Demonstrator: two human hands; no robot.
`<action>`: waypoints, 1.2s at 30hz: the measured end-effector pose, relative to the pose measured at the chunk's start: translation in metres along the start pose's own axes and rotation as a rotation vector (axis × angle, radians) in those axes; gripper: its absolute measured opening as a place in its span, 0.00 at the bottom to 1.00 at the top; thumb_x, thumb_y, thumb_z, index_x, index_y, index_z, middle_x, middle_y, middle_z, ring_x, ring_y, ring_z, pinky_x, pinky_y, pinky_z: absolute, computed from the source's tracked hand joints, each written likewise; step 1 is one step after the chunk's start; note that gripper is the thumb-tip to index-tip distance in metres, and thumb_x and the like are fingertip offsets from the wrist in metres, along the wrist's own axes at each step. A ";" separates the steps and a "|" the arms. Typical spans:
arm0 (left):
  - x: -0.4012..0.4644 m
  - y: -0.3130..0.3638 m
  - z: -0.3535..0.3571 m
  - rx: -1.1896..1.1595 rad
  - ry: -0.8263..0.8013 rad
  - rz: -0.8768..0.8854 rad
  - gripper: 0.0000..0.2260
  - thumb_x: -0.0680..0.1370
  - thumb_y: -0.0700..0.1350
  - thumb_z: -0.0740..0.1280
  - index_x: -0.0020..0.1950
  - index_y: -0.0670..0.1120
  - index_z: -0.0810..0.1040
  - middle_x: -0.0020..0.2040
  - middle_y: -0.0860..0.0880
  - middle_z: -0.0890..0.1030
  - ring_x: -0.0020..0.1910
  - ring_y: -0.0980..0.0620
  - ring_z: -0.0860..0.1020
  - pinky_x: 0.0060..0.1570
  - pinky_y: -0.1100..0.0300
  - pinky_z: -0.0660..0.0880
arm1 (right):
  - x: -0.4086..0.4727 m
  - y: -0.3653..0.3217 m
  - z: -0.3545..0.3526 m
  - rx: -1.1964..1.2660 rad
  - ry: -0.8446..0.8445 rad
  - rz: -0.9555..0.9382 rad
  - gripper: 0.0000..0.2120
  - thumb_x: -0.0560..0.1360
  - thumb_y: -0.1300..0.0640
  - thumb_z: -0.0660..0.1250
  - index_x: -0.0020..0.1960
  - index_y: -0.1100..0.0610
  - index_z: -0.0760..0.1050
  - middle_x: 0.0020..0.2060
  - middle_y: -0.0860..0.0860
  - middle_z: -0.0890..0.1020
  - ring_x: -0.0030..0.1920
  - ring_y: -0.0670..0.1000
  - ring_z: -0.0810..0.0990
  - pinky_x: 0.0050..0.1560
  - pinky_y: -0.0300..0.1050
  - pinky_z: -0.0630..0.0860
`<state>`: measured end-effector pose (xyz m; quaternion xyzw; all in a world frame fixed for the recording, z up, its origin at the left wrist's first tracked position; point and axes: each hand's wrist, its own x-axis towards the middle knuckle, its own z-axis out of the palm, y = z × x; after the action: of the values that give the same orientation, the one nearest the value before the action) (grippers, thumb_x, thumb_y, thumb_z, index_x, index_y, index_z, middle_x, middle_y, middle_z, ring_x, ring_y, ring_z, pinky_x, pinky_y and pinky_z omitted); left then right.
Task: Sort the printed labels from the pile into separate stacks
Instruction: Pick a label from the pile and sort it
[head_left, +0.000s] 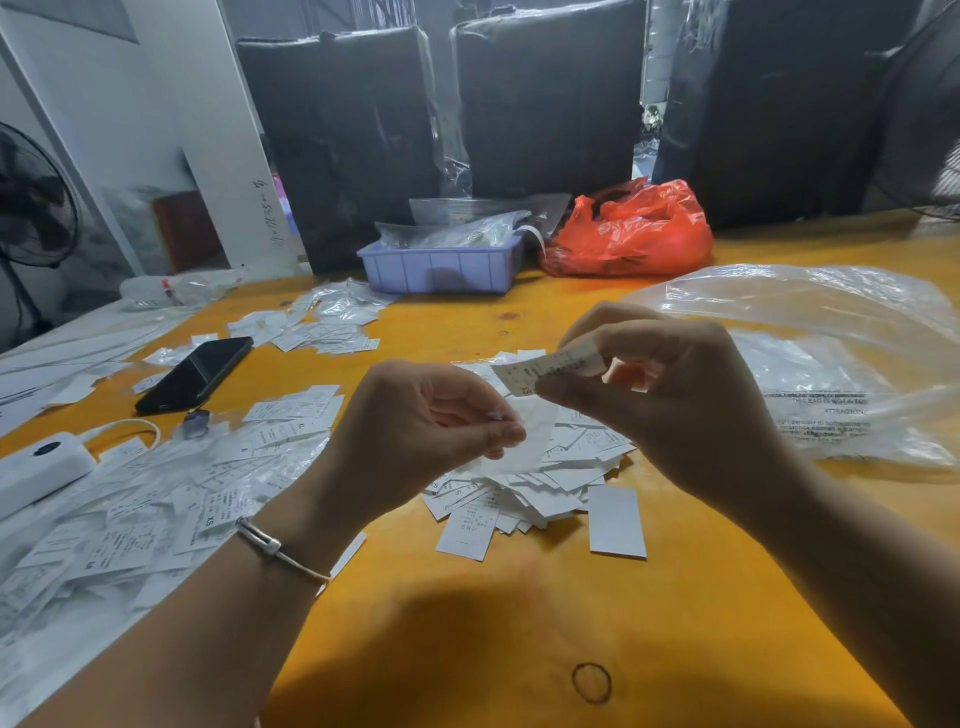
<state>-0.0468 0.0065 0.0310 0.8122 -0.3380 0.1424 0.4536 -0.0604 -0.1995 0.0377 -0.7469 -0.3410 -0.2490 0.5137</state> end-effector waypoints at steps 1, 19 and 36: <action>0.000 0.000 0.000 -0.008 -0.010 -0.002 0.10 0.67 0.47 0.74 0.45 0.43 0.85 0.38 0.50 0.86 0.36 0.54 0.85 0.39 0.61 0.82 | 0.000 0.001 0.000 0.007 -0.009 0.009 0.06 0.69 0.57 0.74 0.41 0.60 0.83 0.37 0.52 0.80 0.35 0.51 0.76 0.32 0.39 0.71; 0.000 0.000 -0.002 -0.124 -0.081 -0.051 0.08 0.69 0.45 0.74 0.45 0.44 0.84 0.39 0.49 0.86 0.36 0.50 0.85 0.38 0.60 0.82 | 0.000 -0.001 -0.005 0.236 -0.025 0.117 0.07 0.68 0.57 0.71 0.44 0.60 0.83 0.37 0.50 0.81 0.37 0.51 0.79 0.34 0.49 0.75; 0.000 -0.001 -0.003 -0.150 -0.117 -0.078 0.08 0.69 0.45 0.73 0.46 0.44 0.84 0.40 0.48 0.87 0.37 0.50 0.85 0.37 0.63 0.81 | 0.002 0.006 -0.010 -0.117 -0.163 0.137 0.00 0.70 0.59 0.74 0.40 0.54 0.84 0.37 0.46 0.80 0.35 0.48 0.76 0.28 0.38 0.70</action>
<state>-0.0456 0.0090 0.0320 0.7956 -0.3418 0.0513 0.4976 -0.0550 -0.2097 0.0389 -0.8148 -0.3148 -0.1713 0.4557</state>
